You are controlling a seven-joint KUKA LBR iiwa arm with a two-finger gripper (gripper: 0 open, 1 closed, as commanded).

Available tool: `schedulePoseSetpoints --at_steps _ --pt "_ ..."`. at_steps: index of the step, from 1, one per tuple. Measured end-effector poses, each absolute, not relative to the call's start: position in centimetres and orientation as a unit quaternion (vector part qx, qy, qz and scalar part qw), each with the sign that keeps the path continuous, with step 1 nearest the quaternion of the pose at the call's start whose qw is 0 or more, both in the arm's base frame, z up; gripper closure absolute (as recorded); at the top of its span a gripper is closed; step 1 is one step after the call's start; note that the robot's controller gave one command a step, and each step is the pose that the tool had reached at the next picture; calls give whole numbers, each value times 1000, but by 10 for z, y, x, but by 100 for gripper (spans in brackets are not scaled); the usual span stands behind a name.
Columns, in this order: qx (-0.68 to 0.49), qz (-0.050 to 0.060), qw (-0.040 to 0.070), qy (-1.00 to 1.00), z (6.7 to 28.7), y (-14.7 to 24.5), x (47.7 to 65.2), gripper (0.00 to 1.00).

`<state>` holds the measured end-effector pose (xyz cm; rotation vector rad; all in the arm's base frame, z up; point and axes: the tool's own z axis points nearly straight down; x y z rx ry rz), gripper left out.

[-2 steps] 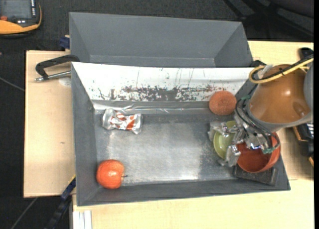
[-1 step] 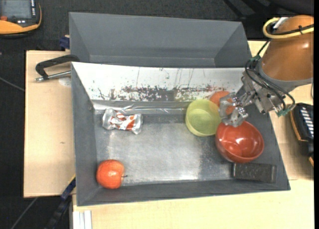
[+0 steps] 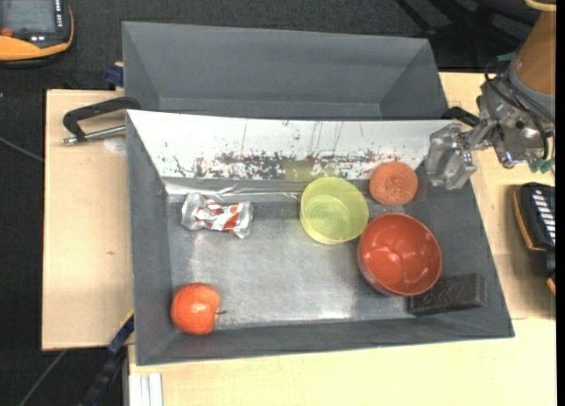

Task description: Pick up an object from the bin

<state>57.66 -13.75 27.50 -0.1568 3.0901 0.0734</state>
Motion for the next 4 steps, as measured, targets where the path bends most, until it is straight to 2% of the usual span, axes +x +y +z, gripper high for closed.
schedulePoseSetpoints --at_steps 1,2,3,4 --pt "-200 18 34 979 347 -111 573 100" --pt "-199 19 31 979 345 -112 572 0" --pt "-195 22 30 980 277 -70 592 0" --pt "-256 22 30 966 162 -86 601 0"
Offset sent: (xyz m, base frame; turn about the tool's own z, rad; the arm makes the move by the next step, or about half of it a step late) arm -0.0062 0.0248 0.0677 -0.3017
